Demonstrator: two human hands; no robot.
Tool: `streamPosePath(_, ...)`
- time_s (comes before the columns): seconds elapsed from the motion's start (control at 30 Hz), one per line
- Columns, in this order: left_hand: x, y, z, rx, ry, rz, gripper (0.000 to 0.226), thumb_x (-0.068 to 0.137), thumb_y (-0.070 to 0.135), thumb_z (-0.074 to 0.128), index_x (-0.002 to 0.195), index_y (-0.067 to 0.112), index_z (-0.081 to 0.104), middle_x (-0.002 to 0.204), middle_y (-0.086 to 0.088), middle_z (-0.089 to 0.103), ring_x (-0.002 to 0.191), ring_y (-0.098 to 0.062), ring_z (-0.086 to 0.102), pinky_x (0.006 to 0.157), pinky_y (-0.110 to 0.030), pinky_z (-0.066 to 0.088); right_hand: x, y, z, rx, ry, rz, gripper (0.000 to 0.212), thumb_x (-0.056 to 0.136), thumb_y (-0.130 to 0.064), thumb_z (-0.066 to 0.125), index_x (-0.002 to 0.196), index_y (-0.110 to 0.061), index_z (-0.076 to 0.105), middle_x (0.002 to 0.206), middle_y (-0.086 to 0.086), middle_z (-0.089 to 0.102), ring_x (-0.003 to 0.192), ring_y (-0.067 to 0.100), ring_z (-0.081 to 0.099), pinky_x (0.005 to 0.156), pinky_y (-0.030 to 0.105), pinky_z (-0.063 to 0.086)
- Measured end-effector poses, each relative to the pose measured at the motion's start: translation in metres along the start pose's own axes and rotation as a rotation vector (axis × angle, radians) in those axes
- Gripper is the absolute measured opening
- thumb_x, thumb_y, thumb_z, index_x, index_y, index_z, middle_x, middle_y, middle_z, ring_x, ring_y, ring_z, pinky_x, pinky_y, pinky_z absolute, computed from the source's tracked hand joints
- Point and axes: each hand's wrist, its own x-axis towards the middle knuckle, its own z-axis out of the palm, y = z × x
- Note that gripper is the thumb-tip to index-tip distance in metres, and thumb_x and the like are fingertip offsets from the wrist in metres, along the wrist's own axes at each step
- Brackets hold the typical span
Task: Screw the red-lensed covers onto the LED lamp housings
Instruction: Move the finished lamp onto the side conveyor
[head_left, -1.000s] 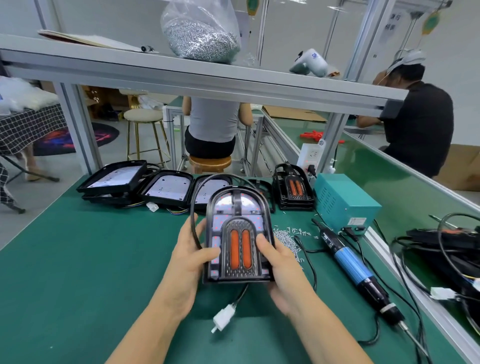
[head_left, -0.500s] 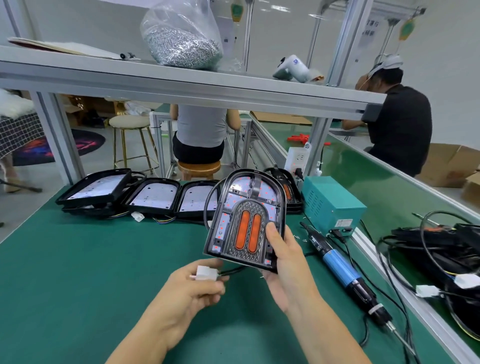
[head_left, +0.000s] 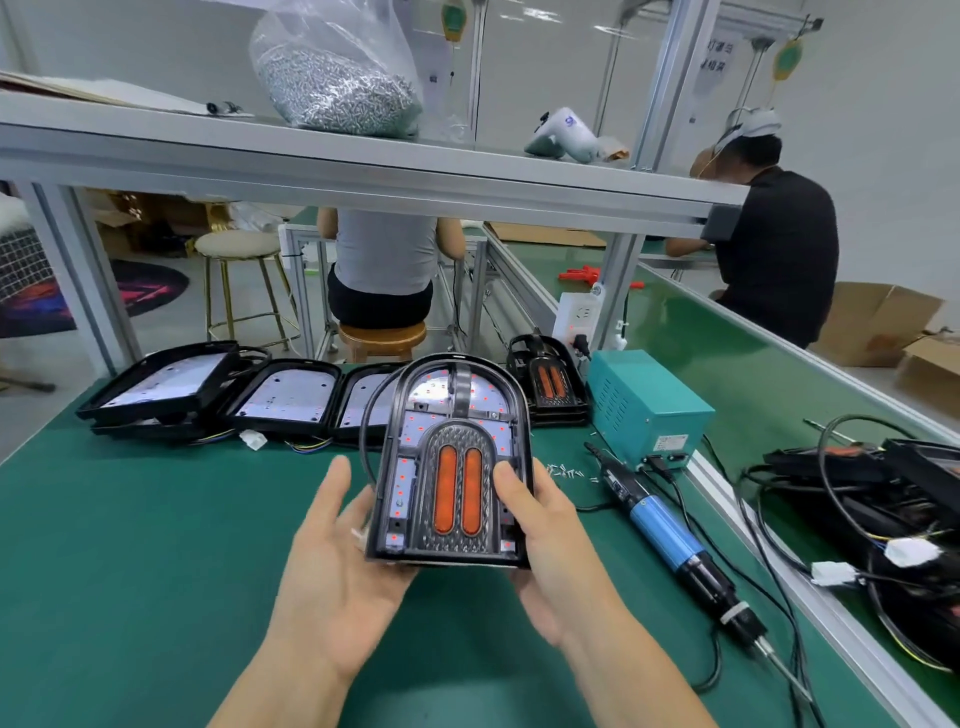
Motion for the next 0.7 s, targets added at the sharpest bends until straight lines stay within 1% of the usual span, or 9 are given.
streamPosePath(0.07, -0.001, -0.004, 0.003, 0.174, 0.019, 0.118, 0.057, 0.073, 0.042, 0.062, 0.119, 0.008, 0.065, 0.118, -0.016, 0.067, 0.097, -0.025, 0.067, 0.083, -0.038, 0.057, -0.003, -0.001, 0.000, -0.019, -0.029, -0.010, 0.026, 0.099, -0.023, 0.053, 0.123, -0.020, 0.062, 0.115, 0.008, 0.072, 0.100, 0.023, 0.071, 0.072, 0.030, 0.057)
streamPosePath(0.1, -0.001, -0.006, 0.004, 0.253, 0.042, 0.177, 0.054, 0.071, 0.036, 0.064, 0.119, 0.012, 0.065, 0.118, -0.014, 0.067, 0.093, -0.023, 0.067, 0.081, -0.038, 0.056, -0.005, -0.002, 0.000, -0.036, -0.036, -0.021, 0.026, 0.099, -0.023, 0.053, 0.123, -0.020, 0.062, 0.116, 0.007, 0.071, 0.101, 0.022, 0.071, 0.073, 0.030, 0.058)
streamPosePath(0.17, 0.000, -0.009, 0.007, 0.399, 0.042, 0.261, 0.047, 0.071, 0.029, 0.065, 0.118, 0.023, 0.065, 0.117, -0.007, 0.069, 0.094, -0.021, 0.067, 0.083, -0.039, 0.052, -0.008, -0.005, 0.000, -0.079, -0.024, -0.050, 0.028, 0.099, -0.023, 0.053, 0.126, -0.022, 0.061, 0.118, 0.004, 0.071, 0.106, 0.022, 0.069, 0.083, 0.035, 0.058)
streamPosePath(0.23, 0.002, -0.013, 0.011, 0.492, 0.008, 0.309, 0.039, 0.077, 0.026, 0.062, 0.115, 0.028, 0.066, 0.115, -0.001, 0.070, 0.098, -0.019, 0.068, 0.080, -0.039, 0.052, -0.012, -0.007, -0.003, -0.120, 0.014, -0.077, 0.029, 0.100, -0.022, 0.052, 0.128, -0.023, 0.059, 0.121, 0.002, 0.070, 0.113, 0.024, 0.065, 0.099, 0.045, 0.051)
streamPosePath(0.3, 0.005, -0.017, 0.015, 0.526, -0.020, 0.342, 0.035, 0.079, 0.026, 0.060, 0.112, 0.031, 0.068, 0.113, 0.001, 0.071, 0.098, -0.017, 0.069, 0.075, -0.034, 0.053, -0.016, -0.009, -0.008, -0.153, 0.050, -0.105, 0.030, 0.100, -0.021, 0.052, 0.129, -0.024, 0.059, 0.122, 0.000, 0.069, 0.116, 0.023, 0.064, 0.106, 0.049, 0.045)
streamPosePath(0.37, 0.009, -0.021, 0.021, 0.548, -0.057, 0.354, 0.034, 0.080, 0.026, 0.060, 0.113, 0.031, 0.068, 0.113, 0.001, 0.071, 0.101, -0.018, 0.068, 0.076, -0.031, 0.056, -0.020, -0.012, -0.013, -0.180, 0.089, -0.136, 0.033, 0.100, -0.021, 0.052, 0.132, -0.029, 0.056, 0.123, -0.005, 0.069, 0.116, 0.019, 0.063, 0.107, 0.047, 0.044)
streamPosePath(0.5, 0.019, -0.031, 0.036, 0.590, -0.135, 0.330, 0.036, 0.080, 0.026, 0.063, 0.115, 0.028, 0.068, 0.114, 0.000, 0.071, 0.105, -0.019, 0.067, 0.089, -0.039, 0.052, -0.026, -0.022, -0.028, -0.176, 0.186, -0.208, 0.053, 0.097, -0.026, 0.058, 0.144, -0.041, 0.039, 0.130, -0.015, 0.063, 0.120, 0.012, 0.060, 0.107, 0.046, 0.044)
streamPosePath(0.57, 0.023, -0.038, 0.044, 0.612, -0.163, 0.318, 0.037, 0.078, 0.027, 0.064, 0.114, 0.028, 0.069, 0.112, 0.001, 0.071, 0.104, -0.017, 0.067, 0.089, -0.038, 0.053, -0.029, -0.027, -0.035, -0.190, 0.220, -0.242, 0.054, 0.096, -0.030, 0.060, 0.143, -0.044, 0.038, 0.131, -0.015, 0.061, 0.120, 0.012, 0.060, 0.105, 0.046, 0.045)
streamPosePath(0.7, 0.031, -0.051, 0.058, 0.654, -0.215, 0.286, 0.033, 0.080, 0.028, 0.063, 0.112, 0.030, 0.069, 0.111, 0.001, 0.071, 0.104, -0.017, 0.067, 0.092, -0.039, 0.049, -0.037, -0.035, -0.050, -0.191, 0.291, -0.288, 0.052, 0.097, -0.027, 0.058, 0.144, -0.040, 0.039, 0.132, -0.012, 0.061, 0.121, 0.014, 0.060, 0.105, 0.045, 0.046)
